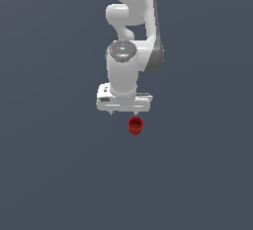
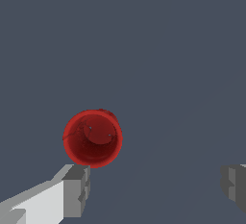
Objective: Pick up the object and move it to a goal position.
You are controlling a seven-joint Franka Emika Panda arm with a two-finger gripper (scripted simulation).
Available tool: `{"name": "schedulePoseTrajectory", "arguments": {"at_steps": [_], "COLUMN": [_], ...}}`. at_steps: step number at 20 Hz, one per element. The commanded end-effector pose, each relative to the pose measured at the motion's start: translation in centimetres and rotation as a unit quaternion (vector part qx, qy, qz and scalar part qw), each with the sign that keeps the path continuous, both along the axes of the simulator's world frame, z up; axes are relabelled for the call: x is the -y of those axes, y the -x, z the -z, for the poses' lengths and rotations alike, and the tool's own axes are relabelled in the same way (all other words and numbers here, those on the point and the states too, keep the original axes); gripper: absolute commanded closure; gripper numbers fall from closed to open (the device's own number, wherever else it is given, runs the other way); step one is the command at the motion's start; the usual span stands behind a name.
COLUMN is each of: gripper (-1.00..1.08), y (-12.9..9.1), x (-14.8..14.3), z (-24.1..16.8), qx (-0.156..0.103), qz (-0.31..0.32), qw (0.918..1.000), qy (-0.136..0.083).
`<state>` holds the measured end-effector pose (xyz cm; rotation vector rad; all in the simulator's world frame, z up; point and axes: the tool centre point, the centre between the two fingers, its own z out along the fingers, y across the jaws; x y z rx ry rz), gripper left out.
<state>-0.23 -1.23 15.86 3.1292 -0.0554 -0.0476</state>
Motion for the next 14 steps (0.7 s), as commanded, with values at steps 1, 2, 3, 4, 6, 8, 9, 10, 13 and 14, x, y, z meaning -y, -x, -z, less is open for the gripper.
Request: {"name": "schedulePoseTrajectory", "arguments": {"at_steps": [1,2,3,4,6,8,9,10,13,14], "gripper": [-0.92,-0.92,-0.92,-0.92,-0.92,-0.92,-0.92,-0.92,-0.92,-0.92], "y": [0.0,0.0,-0.1,-0.2,-0.6,-1.1,-1.2,-1.3,-1.3,-1.2], "x": [0.0,0.0,-0.1,-0.2,-0.6,-0.9,-1.0,-1.1,-1.0,-1.1], "z": [0.0,0.0,-0.1,-0.1,-0.4,-0.7,-0.8,-0.9,-0.9,-0.8], "qx": [0.0,0.0,0.001,0.003,0.007,0.012,0.013,0.014,0.014,0.014], "qz": [0.0,0.0,-0.002,-0.004,-0.01,-0.017,-0.019,-0.021,-0.02,-0.02], "qw": [1.0,1.0,1.0,1.0,0.9999,0.9998,0.9997,0.9997,0.9997,0.9997], "qy": [0.0,0.0,0.001,0.001,0.003,0.006,0.006,0.007,0.007,0.007]}}
